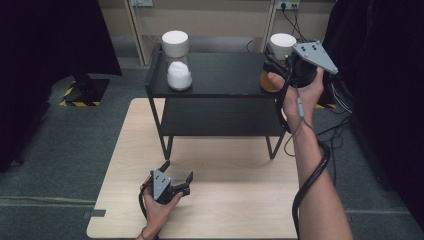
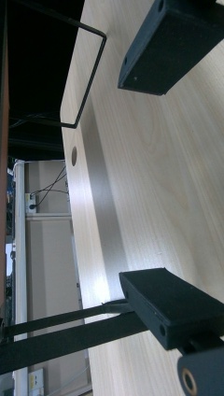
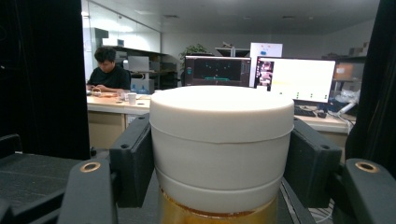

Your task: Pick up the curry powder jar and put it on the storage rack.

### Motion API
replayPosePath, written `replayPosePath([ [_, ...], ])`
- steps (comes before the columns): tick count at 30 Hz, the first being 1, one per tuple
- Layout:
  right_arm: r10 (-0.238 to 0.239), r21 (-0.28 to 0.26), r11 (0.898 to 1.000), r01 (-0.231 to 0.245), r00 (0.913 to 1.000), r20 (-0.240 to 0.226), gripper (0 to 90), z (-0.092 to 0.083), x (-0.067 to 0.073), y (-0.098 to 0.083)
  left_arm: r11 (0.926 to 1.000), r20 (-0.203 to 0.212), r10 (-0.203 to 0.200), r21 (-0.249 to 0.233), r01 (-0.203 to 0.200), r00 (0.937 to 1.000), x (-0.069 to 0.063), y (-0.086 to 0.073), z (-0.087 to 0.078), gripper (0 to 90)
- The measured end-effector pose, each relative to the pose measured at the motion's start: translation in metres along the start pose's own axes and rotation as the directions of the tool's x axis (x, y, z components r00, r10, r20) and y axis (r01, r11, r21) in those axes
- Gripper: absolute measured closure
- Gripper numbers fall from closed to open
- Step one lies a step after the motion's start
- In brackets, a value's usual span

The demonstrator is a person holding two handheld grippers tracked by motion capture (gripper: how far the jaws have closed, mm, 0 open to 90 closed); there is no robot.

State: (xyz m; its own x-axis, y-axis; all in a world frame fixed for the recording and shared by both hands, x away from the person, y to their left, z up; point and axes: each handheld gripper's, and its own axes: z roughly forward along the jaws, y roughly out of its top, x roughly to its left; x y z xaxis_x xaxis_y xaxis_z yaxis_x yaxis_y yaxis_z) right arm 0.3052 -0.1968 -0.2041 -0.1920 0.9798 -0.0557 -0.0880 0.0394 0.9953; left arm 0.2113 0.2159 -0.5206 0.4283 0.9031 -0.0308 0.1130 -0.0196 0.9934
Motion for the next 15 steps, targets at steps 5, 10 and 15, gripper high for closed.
replayPosePath([
  [5,0.007,-0.007,1.0,-0.007,0.9999,-0.009,33.9,-0.0002,-0.005,-0.0029,1.0,0.0,0.0,0.0,0.0,1.0,-0.0002,-0.0001,0.0,6.6],
  [10,0.001,-0.003,1.0,-0.001,1.0,-0.009,33.7,-0.0001,-0.0049,-0.0021,1.0,-0.001,-0.001,0.0,0.001,1.0,-0.0002,0.0001,0.0,6.7],
  [15,-0.004,0.0,1.0,0.004,0.9999,-0.009,33.4,0.0004,-0.0054,-0.0016,1.0,-0.001,-0.001,0.002,0.001,1.0,0.0,0.0003,0.0001,6.7],
])
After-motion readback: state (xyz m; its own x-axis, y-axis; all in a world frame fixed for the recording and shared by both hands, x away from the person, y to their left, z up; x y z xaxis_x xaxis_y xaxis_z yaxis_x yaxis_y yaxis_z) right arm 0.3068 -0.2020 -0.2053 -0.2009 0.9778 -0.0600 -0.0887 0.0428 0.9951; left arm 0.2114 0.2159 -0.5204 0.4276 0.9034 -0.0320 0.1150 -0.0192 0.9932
